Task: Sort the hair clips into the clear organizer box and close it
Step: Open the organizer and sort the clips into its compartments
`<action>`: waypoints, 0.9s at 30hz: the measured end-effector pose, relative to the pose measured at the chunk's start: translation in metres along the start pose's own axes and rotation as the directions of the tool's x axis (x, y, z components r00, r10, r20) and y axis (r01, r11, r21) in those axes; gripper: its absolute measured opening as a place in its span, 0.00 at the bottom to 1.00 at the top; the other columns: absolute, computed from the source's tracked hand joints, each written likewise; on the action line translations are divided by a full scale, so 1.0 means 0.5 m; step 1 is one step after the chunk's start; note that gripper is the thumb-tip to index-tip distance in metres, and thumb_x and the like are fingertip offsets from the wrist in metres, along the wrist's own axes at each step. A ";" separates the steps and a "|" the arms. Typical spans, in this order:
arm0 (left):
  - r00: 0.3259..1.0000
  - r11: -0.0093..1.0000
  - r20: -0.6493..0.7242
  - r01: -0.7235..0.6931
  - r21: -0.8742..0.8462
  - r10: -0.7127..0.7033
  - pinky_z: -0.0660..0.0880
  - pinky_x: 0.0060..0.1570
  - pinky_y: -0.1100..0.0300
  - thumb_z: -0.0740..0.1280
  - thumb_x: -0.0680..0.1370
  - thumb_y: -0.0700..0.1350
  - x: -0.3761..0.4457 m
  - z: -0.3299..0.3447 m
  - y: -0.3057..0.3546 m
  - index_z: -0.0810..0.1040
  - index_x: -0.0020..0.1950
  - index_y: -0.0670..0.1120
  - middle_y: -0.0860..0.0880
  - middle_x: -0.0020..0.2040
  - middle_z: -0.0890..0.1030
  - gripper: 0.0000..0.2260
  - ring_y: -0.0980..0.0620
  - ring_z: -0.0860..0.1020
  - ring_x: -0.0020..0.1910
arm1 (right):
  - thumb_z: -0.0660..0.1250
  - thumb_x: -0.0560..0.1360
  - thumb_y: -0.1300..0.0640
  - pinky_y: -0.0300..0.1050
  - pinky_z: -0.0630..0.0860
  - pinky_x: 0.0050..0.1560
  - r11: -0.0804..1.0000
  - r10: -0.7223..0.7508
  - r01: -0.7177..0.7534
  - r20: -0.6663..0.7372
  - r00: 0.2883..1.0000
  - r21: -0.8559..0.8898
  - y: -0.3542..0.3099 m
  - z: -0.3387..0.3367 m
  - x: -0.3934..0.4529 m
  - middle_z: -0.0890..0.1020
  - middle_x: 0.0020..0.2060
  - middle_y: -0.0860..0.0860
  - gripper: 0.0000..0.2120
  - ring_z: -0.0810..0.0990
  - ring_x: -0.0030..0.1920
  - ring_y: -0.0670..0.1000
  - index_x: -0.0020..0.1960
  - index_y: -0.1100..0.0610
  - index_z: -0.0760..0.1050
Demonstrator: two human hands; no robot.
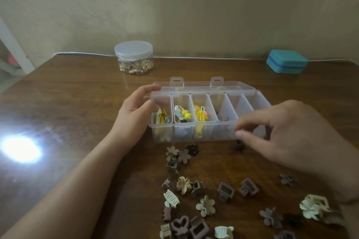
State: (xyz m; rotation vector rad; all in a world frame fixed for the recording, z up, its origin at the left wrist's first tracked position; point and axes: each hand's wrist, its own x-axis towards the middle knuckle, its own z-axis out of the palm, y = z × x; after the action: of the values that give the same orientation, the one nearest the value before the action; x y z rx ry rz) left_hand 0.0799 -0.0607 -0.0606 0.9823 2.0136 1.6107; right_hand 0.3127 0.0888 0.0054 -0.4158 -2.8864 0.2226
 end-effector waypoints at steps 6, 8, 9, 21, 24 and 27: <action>1.000 1.000 -0.008 -0.015 -0.008 0.015 0.73 0.52 0.59 0.61 0.69 0.47 -0.001 0.003 0.003 0.77 0.65 0.53 0.68 0.47 0.83 0.24 0.69 0.79 0.50 | 0.59 0.78 0.40 0.47 0.79 0.50 0.952 0.076 -0.002 0.231 0.970 -0.305 -0.009 0.029 0.006 0.80 0.50 0.43 0.14 0.78 0.52 0.47 0.63 0.37 0.71; 1.000 1.000 -0.008 -0.012 -0.005 0.012 0.73 0.52 0.59 0.61 0.69 0.47 -0.001 0.003 0.003 0.77 0.66 0.53 0.68 0.47 0.83 0.24 0.69 0.79 0.50 | 0.59 0.78 0.41 0.47 0.79 0.51 0.952 0.062 0.023 0.264 0.963 -0.305 -0.004 0.030 0.005 0.79 0.51 0.42 0.13 0.78 0.53 0.46 0.62 0.37 0.71; 1.000 1.000 -0.006 -0.008 -0.005 0.008 0.74 0.54 0.58 0.61 0.69 0.47 -0.001 0.003 0.003 0.77 0.65 0.54 0.68 0.47 0.83 0.24 0.69 0.79 0.50 | 0.59 0.77 0.39 0.46 0.78 0.52 0.962 0.044 0.034 0.275 0.960 -0.271 -0.001 0.028 0.005 0.79 0.52 0.40 0.13 0.77 0.53 0.44 0.61 0.36 0.70; 1.000 1.000 0.000 0.016 -0.020 -0.016 0.76 0.57 0.53 0.62 0.69 0.47 -0.001 0.000 0.000 0.77 0.64 0.56 0.56 0.51 0.86 0.23 0.57 0.82 0.55 | 0.65 0.74 0.45 0.30 0.61 0.31 0.994 0.041 -0.009 -0.293 0.955 0.107 0.010 0.041 0.030 0.77 0.39 0.37 0.18 0.72 0.30 0.36 0.60 0.50 0.80; 1.000 1.000 -0.005 0.014 -0.019 -0.014 0.76 0.55 0.56 0.62 0.69 0.47 -0.001 0.001 0.002 0.77 0.65 0.55 0.60 0.49 0.85 0.24 0.61 0.81 0.53 | 0.65 0.74 0.43 0.28 0.59 0.34 0.995 0.031 -0.003 -0.282 0.959 0.098 0.003 0.037 0.022 0.73 0.39 0.32 0.18 0.72 0.36 0.29 0.61 0.49 0.79; 1.000 0.999 -0.005 0.025 -0.024 -0.025 0.76 0.58 0.52 0.62 0.69 0.47 -0.002 0.001 0.004 0.77 0.65 0.55 0.62 0.50 0.85 0.23 0.62 0.81 0.53 | 0.65 0.75 0.44 0.25 0.65 0.32 0.976 -0.096 0.140 -0.247 0.964 0.168 -0.016 0.014 0.002 0.75 0.40 0.31 0.12 0.73 0.36 0.29 0.54 0.47 0.79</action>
State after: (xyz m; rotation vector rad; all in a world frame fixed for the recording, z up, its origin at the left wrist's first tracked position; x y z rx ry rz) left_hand 0.0812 -0.0608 -0.0591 0.9421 1.9978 1.6221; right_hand 0.3083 0.0805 0.0004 -0.2190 -2.6157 0.3875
